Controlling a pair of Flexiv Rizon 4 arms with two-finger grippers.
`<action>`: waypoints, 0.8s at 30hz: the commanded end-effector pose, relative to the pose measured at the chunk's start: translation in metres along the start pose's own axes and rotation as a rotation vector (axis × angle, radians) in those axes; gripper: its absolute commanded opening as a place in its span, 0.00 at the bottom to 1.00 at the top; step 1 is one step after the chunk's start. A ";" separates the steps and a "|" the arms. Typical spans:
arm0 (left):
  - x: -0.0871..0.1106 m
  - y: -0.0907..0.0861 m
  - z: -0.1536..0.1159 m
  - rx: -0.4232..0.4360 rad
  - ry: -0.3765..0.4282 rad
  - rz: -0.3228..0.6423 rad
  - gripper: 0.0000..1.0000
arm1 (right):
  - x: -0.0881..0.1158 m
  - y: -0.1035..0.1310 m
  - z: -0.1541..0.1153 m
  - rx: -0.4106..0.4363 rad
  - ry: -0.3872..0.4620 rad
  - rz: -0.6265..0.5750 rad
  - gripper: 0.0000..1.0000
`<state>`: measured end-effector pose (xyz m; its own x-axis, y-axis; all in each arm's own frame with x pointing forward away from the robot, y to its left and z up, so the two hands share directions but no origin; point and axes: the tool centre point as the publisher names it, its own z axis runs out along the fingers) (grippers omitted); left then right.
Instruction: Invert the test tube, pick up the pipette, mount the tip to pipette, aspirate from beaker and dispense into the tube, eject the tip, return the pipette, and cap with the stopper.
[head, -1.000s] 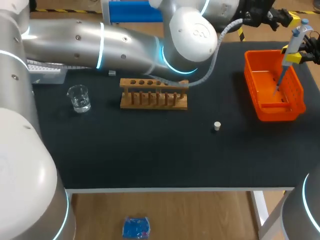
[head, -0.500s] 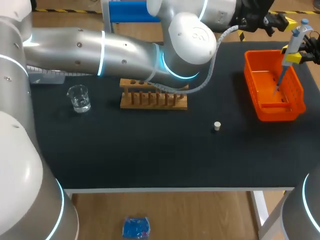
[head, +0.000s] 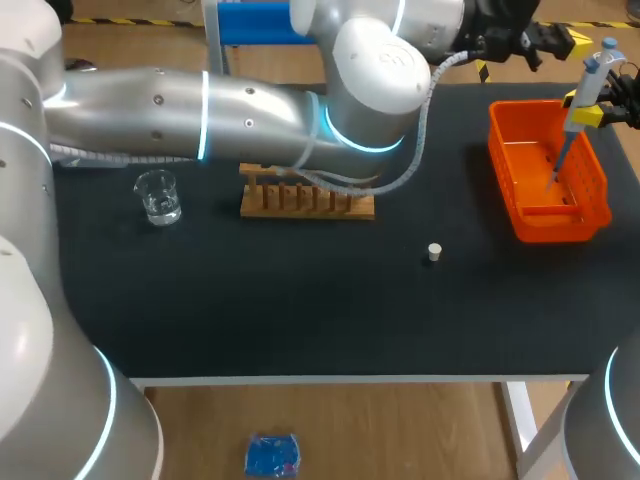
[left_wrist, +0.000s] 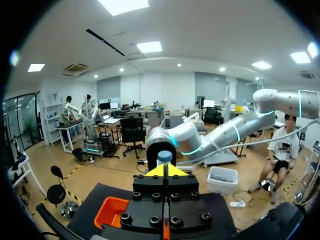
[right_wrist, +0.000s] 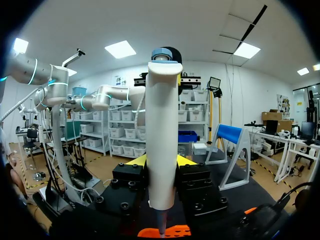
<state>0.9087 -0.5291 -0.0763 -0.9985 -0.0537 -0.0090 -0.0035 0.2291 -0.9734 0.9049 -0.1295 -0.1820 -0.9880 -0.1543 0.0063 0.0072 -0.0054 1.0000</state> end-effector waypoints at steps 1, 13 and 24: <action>-0.001 0.002 0.010 0.075 0.008 0.001 0.00 | -0.002 0.000 -0.001 0.001 0.005 -0.001 0.00; 0.000 0.005 0.015 0.080 0.017 -0.007 0.00 | -0.002 0.000 -0.001 0.001 0.005 -0.001 0.00; 0.004 0.013 0.018 0.057 0.020 -0.025 0.00 | -0.002 0.000 -0.001 0.001 0.005 -0.001 0.00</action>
<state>0.9067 -0.5407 -0.0876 -0.9991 -0.0355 0.0212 -0.0278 0.1963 -0.9801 0.9047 -0.1296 -0.1827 -0.9880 -0.1545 0.0069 0.0076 -0.0044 1.0000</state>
